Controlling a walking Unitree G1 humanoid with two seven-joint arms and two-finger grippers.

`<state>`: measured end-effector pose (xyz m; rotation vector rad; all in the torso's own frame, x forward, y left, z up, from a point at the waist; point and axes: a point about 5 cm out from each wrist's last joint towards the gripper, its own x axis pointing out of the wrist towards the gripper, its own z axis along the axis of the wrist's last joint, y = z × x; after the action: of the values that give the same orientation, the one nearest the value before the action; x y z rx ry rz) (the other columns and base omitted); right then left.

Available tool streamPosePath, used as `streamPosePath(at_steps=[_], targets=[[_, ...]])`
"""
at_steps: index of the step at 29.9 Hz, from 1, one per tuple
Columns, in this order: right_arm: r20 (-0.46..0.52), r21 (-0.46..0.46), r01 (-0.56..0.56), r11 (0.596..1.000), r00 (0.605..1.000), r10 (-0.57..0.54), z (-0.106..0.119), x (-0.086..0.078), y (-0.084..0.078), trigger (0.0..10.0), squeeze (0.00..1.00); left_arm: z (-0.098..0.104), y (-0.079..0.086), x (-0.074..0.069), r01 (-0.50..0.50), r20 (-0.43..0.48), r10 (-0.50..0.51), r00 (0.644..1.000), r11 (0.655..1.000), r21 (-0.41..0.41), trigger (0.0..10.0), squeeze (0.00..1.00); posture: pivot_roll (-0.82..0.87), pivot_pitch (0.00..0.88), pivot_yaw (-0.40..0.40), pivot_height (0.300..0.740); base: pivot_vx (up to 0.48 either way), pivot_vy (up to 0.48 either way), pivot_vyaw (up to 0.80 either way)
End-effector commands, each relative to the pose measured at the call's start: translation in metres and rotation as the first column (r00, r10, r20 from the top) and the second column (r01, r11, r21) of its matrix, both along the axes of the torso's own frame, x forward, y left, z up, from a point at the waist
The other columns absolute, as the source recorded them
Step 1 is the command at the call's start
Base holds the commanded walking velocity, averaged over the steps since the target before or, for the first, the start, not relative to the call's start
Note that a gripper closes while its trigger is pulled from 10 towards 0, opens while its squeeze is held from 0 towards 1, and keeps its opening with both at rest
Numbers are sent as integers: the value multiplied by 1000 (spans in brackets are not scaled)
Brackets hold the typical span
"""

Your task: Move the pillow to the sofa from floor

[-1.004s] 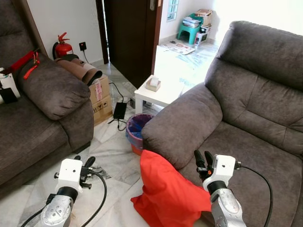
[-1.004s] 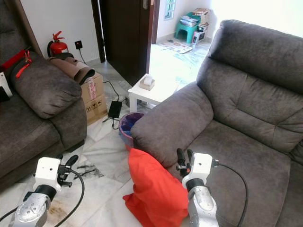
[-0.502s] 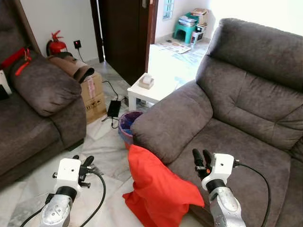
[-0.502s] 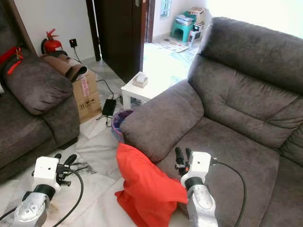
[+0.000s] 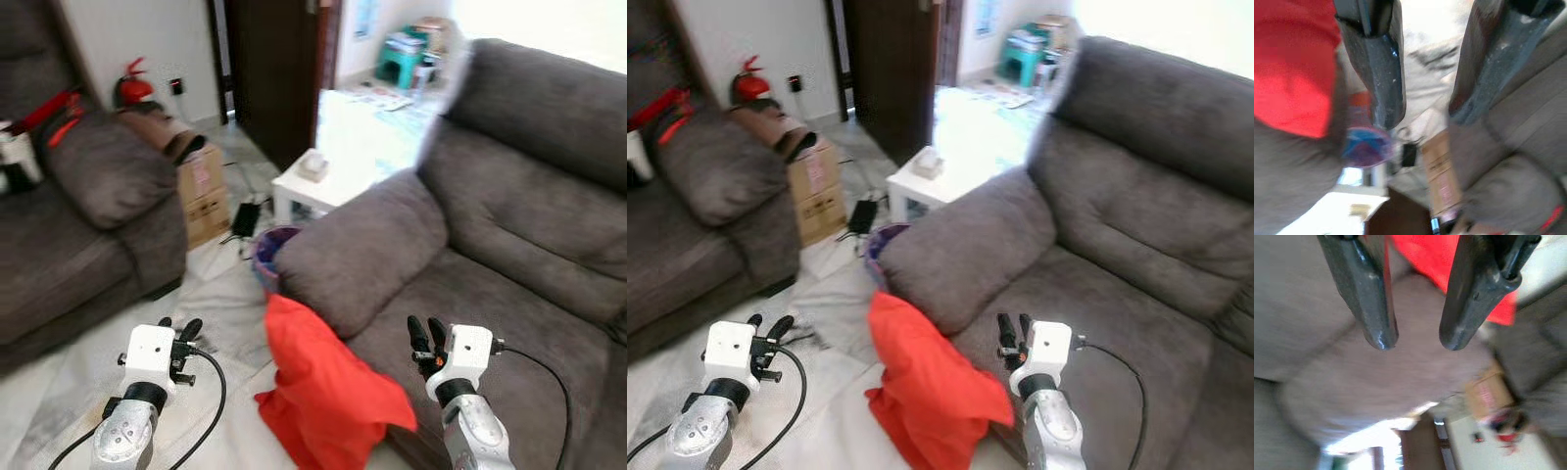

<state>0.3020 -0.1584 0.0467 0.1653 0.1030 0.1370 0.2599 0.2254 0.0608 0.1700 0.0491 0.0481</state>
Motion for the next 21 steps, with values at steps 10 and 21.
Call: streamPosePath(at_steps=[10,21], targets=[[-13,35,51,998,999,-51,-4,-4,-9,10000,0,0,-4,1,16,0,-16,1000,999,-28,10000,0,62,91,-51,691,0,0,0],[-9,44,55,998,998,-55,-4,-4,-9,10000,0,0,-5,2,23,0,-23,1000,999,-38,10000,0,62,91,-50,691,178,0,0]])
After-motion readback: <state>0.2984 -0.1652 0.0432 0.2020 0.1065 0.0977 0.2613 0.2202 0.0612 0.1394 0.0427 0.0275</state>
